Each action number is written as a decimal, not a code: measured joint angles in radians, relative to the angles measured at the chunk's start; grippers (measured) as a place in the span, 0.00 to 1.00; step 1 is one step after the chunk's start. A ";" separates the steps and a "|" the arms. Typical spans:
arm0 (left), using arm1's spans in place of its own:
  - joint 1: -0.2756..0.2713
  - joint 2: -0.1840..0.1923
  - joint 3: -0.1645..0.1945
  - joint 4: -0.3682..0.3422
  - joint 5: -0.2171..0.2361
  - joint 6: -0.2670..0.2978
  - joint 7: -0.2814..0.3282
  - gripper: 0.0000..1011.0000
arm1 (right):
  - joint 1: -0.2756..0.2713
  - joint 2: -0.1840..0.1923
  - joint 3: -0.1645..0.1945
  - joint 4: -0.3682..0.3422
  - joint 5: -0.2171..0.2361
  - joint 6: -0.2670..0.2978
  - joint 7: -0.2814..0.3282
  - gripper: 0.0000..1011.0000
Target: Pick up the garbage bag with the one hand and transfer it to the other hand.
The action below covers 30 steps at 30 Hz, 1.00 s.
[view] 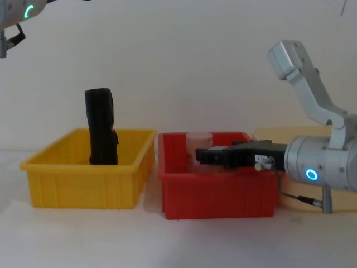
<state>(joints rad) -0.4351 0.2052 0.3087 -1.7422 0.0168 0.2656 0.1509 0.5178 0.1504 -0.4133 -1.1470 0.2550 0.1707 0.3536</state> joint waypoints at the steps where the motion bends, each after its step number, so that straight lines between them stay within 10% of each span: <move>1: 0.000 0.000 0.000 0.000 0.000 0.000 0.000 0.99 | 0.000 0.000 0.000 0.000 0.000 0.000 0.000 0.96; 13: 0.000 0.000 0.000 0.000 0.000 0.000 0.000 0.99 | 0.003 -0.002 -0.002 0.006 0.004 -0.003 0.002 0.65; 30: 0.000 0.000 0.000 0.000 0.000 0.000 0.000 0.99 | 0.014 0.003 0.028 -0.047 0.013 0.001 -0.025 0.64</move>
<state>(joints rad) -0.4350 0.2052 0.3087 -1.7422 0.0168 0.2656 0.1509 0.5319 0.1532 -0.3854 -1.1943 0.2680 0.1712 0.3288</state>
